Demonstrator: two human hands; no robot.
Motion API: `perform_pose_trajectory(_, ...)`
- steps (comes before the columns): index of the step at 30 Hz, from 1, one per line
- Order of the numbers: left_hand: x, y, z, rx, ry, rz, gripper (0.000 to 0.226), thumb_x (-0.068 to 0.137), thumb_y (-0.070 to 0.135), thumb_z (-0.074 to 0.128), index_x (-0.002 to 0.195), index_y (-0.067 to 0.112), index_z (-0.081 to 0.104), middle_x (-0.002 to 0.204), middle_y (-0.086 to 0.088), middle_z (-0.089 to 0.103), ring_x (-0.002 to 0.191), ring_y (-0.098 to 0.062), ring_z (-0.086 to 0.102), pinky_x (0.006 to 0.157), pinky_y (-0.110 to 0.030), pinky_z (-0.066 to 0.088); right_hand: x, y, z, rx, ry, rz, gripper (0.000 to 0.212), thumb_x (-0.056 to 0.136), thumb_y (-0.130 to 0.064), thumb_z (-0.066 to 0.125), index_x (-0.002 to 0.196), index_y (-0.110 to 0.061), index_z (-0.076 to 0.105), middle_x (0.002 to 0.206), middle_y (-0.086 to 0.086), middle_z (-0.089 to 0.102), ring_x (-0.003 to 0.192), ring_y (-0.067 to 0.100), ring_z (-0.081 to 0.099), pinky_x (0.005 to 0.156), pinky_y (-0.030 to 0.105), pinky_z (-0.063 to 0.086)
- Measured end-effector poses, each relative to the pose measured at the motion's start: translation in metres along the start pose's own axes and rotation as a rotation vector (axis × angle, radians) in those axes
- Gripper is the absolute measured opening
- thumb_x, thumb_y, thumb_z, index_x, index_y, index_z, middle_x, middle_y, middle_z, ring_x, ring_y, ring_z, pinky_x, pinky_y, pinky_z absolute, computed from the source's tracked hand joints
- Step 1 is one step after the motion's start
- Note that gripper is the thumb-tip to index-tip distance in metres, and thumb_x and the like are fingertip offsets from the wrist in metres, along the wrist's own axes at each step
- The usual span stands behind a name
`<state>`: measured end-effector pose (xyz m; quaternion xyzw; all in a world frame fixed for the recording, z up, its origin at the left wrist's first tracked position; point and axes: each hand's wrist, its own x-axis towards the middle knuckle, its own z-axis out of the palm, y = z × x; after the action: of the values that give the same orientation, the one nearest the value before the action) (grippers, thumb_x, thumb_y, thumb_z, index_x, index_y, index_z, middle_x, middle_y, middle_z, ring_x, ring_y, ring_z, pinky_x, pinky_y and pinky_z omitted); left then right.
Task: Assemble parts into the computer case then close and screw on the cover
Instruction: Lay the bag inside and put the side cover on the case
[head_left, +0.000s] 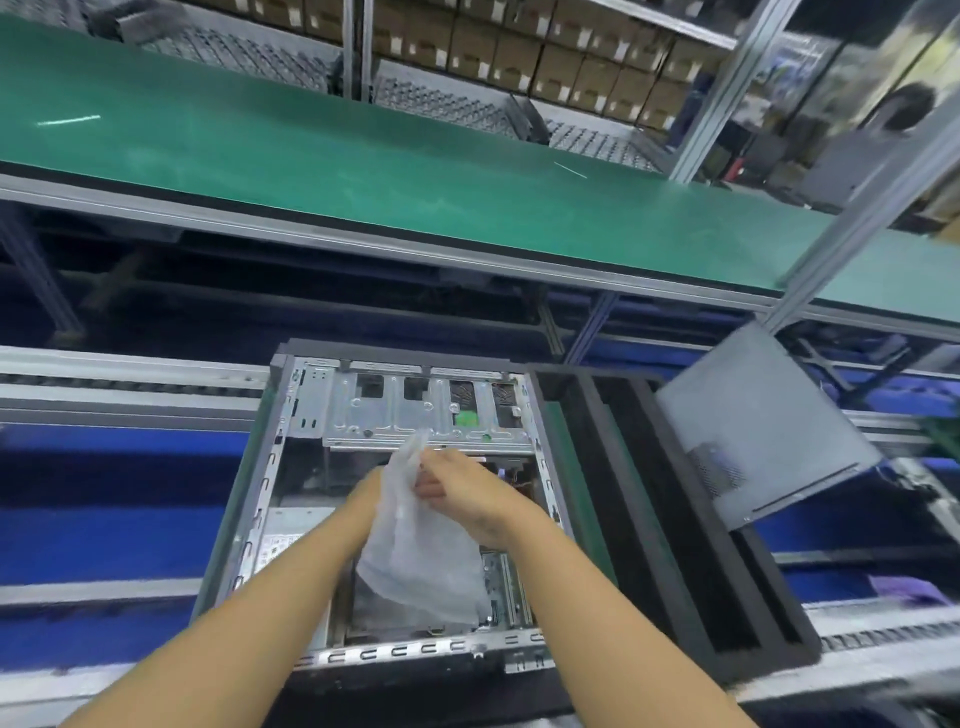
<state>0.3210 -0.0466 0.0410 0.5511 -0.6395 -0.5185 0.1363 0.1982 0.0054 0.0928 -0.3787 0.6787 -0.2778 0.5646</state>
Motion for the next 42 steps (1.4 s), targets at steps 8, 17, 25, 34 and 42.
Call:
perform_pose_trajectory(8,0.008,0.01,0.013,0.183,0.113,-0.111,0.041,0.099,0.041,0.04,0.119,0.011,0.058,0.129,-0.015,0.054,0.119,-0.034,0.051,0.102,-0.042,0.04,0.005,0.055,0.004,-1.3,-0.016,-0.405,0.076,0.099,-0.051,0.05,0.16,-0.015,0.021,0.168,0.01,0.015,0.154,0.03,0.009,0.126,0.047,0.006)
perform_pose_trajectory(17,0.013,0.007,0.001,0.181,0.048,-0.223,0.041,0.088,0.012,0.052,0.128,0.008,0.052,0.131,-0.017,0.057,0.12,-0.035,0.055,0.099,-0.042,0.048,-0.003,0.07,0.009,-0.959,0.584,-0.634,0.027,0.084,-0.022,0.07,0.11,-0.016,0.063,0.119,0.006,0.051,0.108,0.028,0.051,0.092,0.042,0.044)
perform_pose_trajectory(25,0.007,0.025,-0.006,0.174,0.079,-0.191,0.035,0.089,0.022,0.051,0.119,0.006,0.059,0.124,-0.018,0.061,0.108,-0.032,0.061,0.078,-0.031,0.048,-0.001,0.055,0.004,-0.497,0.606,-0.436,0.049,0.095,-0.018,0.069,0.137,-0.02,0.043,0.127,0.001,0.035,0.118,0.023,0.048,0.089,0.024,0.041)
perform_pose_trajectory(34,-0.022,0.004,0.017,1.19,0.377,0.374,0.056,0.102,0.029,0.041,0.153,0.03,0.018,0.159,-0.014,0.016,0.147,-0.035,0.013,0.115,-0.045,0.017,0.008,0.087,0.008,-1.47,0.188,-0.494,0.078,0.102,-0.063,0.014,0.164,-0.016,0.004,0.166,0.007,-0.027,0.148,0.029,-0.035,0.124,0.051,-0.014)
perform_pose_trajectory(42,-0.027,-0.012,0.013,1.052,0.308,0.499,0.051,0.103,0.036,0.035,0.154,0.028,0.031,0.166,-0.003,0.007,0.153,-0.027,0.002,0.121,-0.048,0.005,0.005,0.08,0.0,-1.177,0.268,-0.58,0.06,0.104,-0.044,0.02,0.157,-0.021,0.035,0.17,0.002,0.014,0.157,0.022,-0.001,0.125,0.045,-0.008)
